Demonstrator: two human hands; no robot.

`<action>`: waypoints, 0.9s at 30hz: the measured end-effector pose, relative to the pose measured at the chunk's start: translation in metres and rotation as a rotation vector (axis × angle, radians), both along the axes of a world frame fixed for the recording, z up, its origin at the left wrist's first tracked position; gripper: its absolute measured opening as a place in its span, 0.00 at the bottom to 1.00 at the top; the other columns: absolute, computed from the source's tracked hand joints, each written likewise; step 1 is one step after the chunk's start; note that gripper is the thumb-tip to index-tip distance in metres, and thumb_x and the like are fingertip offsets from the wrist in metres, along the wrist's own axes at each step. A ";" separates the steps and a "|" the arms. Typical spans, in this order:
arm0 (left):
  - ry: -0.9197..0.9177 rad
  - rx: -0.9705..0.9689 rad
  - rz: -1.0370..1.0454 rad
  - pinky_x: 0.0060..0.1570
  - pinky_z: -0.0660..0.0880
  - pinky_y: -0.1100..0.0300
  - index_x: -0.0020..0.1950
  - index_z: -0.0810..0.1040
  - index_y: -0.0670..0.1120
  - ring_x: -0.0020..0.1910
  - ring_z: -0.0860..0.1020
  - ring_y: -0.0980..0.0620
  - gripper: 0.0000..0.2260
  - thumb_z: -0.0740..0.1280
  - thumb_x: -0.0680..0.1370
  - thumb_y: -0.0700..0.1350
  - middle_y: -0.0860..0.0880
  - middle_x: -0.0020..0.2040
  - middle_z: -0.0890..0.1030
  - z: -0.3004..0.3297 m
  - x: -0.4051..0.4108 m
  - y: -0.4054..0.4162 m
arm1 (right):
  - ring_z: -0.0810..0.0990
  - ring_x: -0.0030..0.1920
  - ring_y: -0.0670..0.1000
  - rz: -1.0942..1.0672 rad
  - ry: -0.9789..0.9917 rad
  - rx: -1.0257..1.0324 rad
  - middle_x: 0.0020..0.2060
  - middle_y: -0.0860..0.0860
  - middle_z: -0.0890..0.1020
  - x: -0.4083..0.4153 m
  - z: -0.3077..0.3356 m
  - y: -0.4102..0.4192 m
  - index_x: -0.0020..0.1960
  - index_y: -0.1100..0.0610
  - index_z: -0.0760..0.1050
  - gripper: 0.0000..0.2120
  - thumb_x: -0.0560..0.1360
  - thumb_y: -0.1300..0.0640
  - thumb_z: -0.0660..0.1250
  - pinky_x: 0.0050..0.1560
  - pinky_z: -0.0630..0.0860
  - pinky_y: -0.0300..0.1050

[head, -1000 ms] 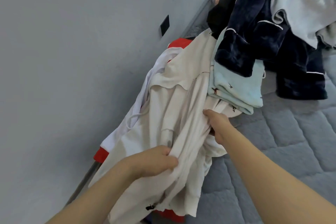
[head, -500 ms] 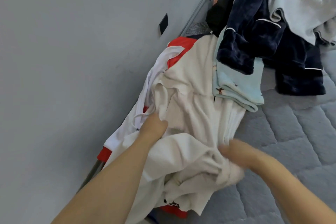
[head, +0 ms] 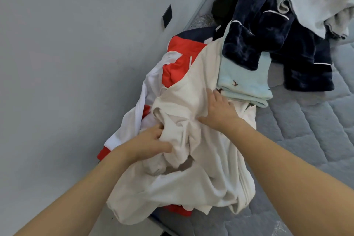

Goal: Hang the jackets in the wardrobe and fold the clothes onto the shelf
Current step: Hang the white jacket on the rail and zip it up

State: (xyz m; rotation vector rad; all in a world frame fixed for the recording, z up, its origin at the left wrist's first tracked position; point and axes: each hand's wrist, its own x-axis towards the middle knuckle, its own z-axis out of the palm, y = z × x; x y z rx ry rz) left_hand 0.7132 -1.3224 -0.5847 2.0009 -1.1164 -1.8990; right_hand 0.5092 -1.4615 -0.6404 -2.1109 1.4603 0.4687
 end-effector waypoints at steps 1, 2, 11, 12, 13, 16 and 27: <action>0.029 0.045 0.010 0.55 0.77 0.59 0.58 0.78 0.58 0.54 0.79 0.58 0.20 0.71 0.66 0.55 0.61 0.55 0.81 -0.004 -0.001 0.001 | 0.70 0.67 0.60 -0.011 0.018 0.043 0.70 0.58 0.67 0.004 -0.007 0.000 0.78 0.54 0.41 0.46 0.74 0.43 0.67 0.67 0.65 0.58; 0.067 0.094 0.039 0.56 0.77 0.57 0.57 0.78 0.58 0.54 0.80 0.58 0.19 0.71 0.66 0.57 0.61 0.55 0.81 -0.009 -0.003 0.005 | 0.75 0.58 0.59 -0.022 0.025 0.070 0.62 0.58 0.74 0.005 -0.013 0.003 0.78 0.54 0.41 0.44 0.75 0.46 0.66 0.61 0.70 0.55; 0.093 0.334 0.471 0.56 0.76 0.53 0.72 0.65 0.55 0.58 0.77 0.51 0.41 0.74 0.64 0.67 0.56 0.61 0.74 -0.036 -0.003 0.041 | 0.76 0.46 0.57 -0.078 0.175 0.173 0.51 0.55 0.80 -0.050 -0.041 0.032 0.57 0.56 0.74 0.13 0.74 0.56 0.59 0.44 0.70 0.46; 0.173 0.309 0.546 0.61 0.75 0.50 0.72 0.67 0.54 0.60 0.78 0.49 0.39 0.74 0.65 0.65 0.52 0.63 0.77 -0.037 -0.006 0.039 | 0.77 0.49 0.57 -0.045 0.226 0.234 0.53 0.55 0.80 -0.057 -0.039 0.036 0.56 0.57 0.76 0.13 0.75 0.56 0.59 0.46 0.72 0.46; 0.248 0.283 0.624 0.64 0.74 0.48 0.72 0.69 0.52 0.60 0.79 0.47 0.37 0.74 0.67 0.63 0.49 0.64 0.79 -0.037 -0.011 0.035 | 0.78 0.51 0.57 -0.022 0.265 0.299 0.53 0.55 0.80 -0.065 -0.035 0.041 0.56 0.57 0.77 0.13 0.76 0.55 0.60 0.48 0.73 0.47; 0.342 0.246 0.685 0.60 0.77 0.49 0.67 0.75 0.47 0.57 0.82 0.45 0.23 0.70 0.76 0.55 0.44 0.60 0.82 -0.022 -0.027 0.019 | 0.76 0.44 0.53 0.073 0.305 0.538 0.48 0.54 0.79 -0.092 -0.012 0.068 0.46 0.56 0.76 0.10 0.79 0.55 0.57 0.47 0.70 0.46; 0.320 0.405 0.181 0.46 0.80 0.52 0.62 0.79 0.45 0.45 0.84 0.43 0.13 0.67 0.78 0.47 0.42 0.51 0.86 0.068 -0.193 0.001 | 0.73 0.48 0.54 -0.730 -0.041 0.381 0.48 0.51 0.74 -0.239 0.097 0.167 0.53 0.55 0.73 0.10 0.77 0.50 0.61 0.44 0.66 0.45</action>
